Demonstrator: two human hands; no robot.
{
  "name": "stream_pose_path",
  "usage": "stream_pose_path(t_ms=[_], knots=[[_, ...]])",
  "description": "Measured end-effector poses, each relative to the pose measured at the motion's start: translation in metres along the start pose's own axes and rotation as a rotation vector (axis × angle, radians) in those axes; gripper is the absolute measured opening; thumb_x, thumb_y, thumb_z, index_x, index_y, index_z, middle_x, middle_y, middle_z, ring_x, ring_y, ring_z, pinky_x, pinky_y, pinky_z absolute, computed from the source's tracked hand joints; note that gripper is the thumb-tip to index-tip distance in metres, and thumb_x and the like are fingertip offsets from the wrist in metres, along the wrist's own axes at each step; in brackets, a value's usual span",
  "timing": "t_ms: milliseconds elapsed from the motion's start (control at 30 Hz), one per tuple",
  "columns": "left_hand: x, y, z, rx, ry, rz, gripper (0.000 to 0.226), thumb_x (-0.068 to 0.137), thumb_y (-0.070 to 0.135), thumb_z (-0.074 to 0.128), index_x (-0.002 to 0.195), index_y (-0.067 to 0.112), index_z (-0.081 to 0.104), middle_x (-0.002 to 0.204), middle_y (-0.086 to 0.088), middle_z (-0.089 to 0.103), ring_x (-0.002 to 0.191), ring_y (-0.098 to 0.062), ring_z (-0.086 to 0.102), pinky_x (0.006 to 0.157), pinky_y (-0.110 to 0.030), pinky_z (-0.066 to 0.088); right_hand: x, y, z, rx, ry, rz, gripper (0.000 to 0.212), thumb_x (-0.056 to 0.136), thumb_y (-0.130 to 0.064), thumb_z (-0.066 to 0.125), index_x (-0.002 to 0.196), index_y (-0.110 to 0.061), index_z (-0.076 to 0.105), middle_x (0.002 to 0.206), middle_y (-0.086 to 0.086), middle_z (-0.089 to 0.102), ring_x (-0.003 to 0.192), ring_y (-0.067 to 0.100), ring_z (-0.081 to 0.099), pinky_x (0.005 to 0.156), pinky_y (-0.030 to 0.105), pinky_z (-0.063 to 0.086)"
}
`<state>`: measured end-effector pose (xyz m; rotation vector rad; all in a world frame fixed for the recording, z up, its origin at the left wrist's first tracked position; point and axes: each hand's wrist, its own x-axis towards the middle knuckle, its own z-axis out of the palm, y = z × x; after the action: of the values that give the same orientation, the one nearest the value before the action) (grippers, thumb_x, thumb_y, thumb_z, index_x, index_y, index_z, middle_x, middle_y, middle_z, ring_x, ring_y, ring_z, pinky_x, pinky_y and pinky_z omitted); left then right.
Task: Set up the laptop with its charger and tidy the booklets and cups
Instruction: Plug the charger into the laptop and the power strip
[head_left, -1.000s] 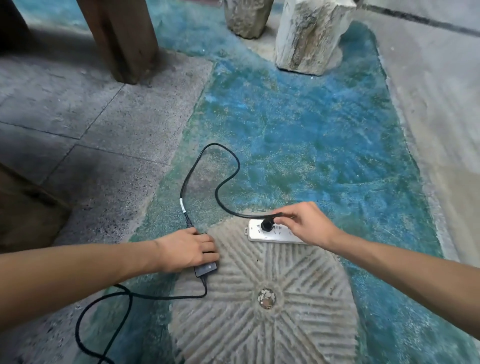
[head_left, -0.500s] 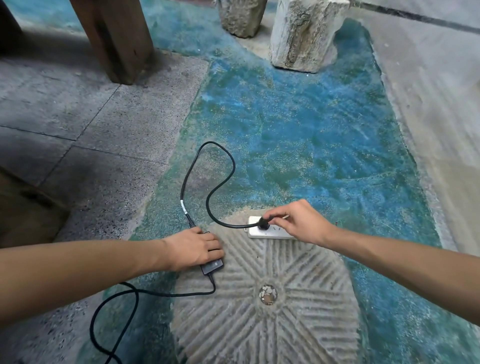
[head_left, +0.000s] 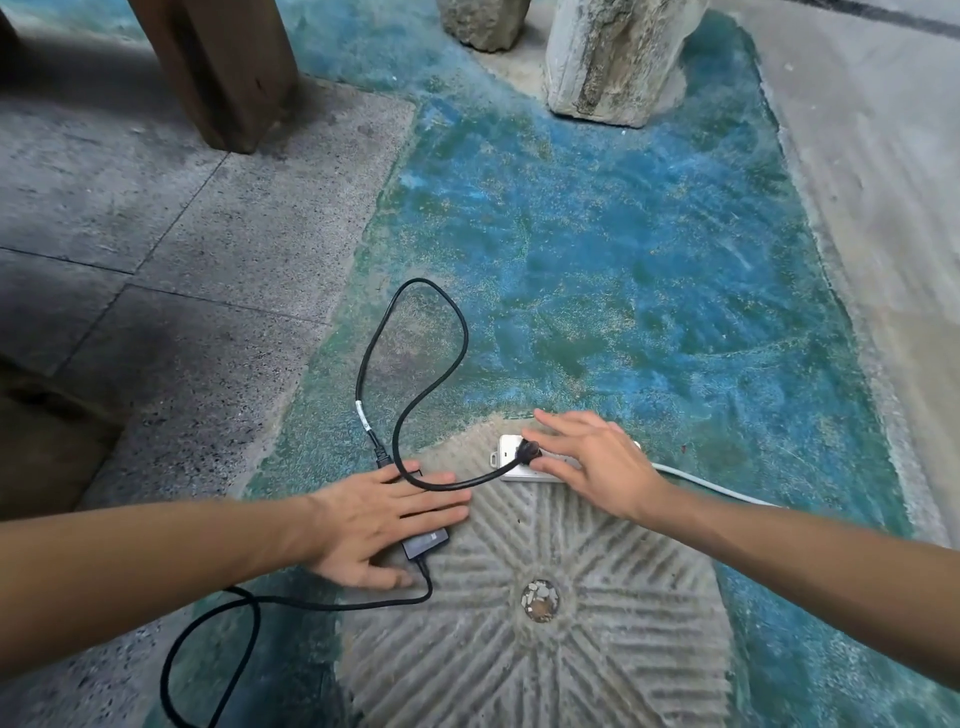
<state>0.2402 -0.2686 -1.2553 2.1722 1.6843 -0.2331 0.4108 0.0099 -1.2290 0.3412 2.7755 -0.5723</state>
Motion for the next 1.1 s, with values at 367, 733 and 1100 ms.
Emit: stream_pose_path(t_ms=[367, 733, 1100], knots=[[0.012, -0.004, 0.019, -0.068, 0.128, -0.006, 0.078, 0.1, 0.066, 0.019, 0.159, 0.026, -0.012, 0.17, -0.001, -0.003, 0.155, -0.013, -0.012, 0.123, -0.045, -0.003, 0.004, 0.008, 0.02, 0.052, 0.025, -0.008, 0.049, 0.1, -0.054, 0.046, 0.146, -0.037, 0.044, 0.153, -0.014, 0.043, 0.141, 0.013, 0.048, 0.122, 0.039, 0.031], [0.014, -0.004, 0.015, -0.084, 0.132, 0.01, 0.077, 0.101, 0.063, 0.026, 0.161, 0.025, -0.005, 0.17, 0.003, -0.005, 0.155, -0.014, -0.006, 0.123, -0.045, -0.001, 0.005, 0.01, 0.027, -0.011, -0.019, 0.09, 0.048, 0.102, -0.057, 0.038, 0.149, -0.047, 0.038, 0.159, -0.024, 0.033, 0.146, 0.012, 0.036, 0.121, 0.065, 0.009], [0.014, 0.006, -0.005, -0.087, 0.095, 0.014, 0.073, 0.1, 0.065, 0.018, 0.159, 0.033, -0.012, 0.168, 0.013, -0.013, 0.154, -0.007, -0.004, 0.124, -0.044, -0.006, 0.001, 0.007, 0.02, -0.206, -0.046, 0.057, 0.064, 0.095, -0.073, 0.01, 0.154, -0.051, 0.017, 0.165, -0.015, 0.025, 0.155, 0.013, 0.019, 0.127, 0.053, 0.003]])
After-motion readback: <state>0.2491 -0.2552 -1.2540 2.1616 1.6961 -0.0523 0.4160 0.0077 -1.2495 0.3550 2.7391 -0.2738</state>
